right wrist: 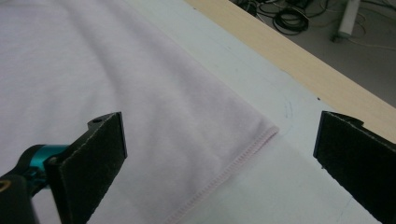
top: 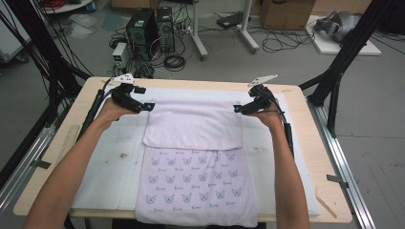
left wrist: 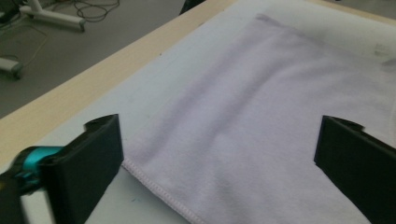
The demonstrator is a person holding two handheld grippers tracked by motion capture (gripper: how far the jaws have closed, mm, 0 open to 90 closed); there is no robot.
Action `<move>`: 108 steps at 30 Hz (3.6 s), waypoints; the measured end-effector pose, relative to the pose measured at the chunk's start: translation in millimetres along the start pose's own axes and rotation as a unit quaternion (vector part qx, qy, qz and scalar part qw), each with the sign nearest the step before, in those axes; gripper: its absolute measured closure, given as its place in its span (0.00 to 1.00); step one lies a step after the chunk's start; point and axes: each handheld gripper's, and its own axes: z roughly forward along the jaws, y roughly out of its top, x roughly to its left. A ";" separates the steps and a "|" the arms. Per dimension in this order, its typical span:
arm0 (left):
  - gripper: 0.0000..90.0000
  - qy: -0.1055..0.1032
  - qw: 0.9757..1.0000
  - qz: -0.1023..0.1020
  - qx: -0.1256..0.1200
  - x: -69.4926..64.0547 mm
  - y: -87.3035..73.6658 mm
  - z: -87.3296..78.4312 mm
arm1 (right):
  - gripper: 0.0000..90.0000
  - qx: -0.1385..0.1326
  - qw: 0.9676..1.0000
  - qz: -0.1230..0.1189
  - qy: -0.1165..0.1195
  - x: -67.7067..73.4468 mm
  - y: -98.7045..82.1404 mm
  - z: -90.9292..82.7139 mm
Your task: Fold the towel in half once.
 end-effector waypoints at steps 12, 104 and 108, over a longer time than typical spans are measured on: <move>0.02 -0.038 0.997 0.064 0.011 -37.5 -17.2 -33.0 | 0.02 -0.033 0.998 -0.038 0.042 27.0 -14.2 -37.0; 0.98 -0.034 0.965 0.210 0.151 -96.3 -75.3 -14.1 | 0.96 0.090 0.956 -0.224 0.166 84.1 -64.6 -20.4; 0.99 -0.038 0.970 0.191 0.148 -96.6 -73.8 -15.8 | 0.96 0.088 0.958 -0.213 0.171 83.2 -64.7 -20.8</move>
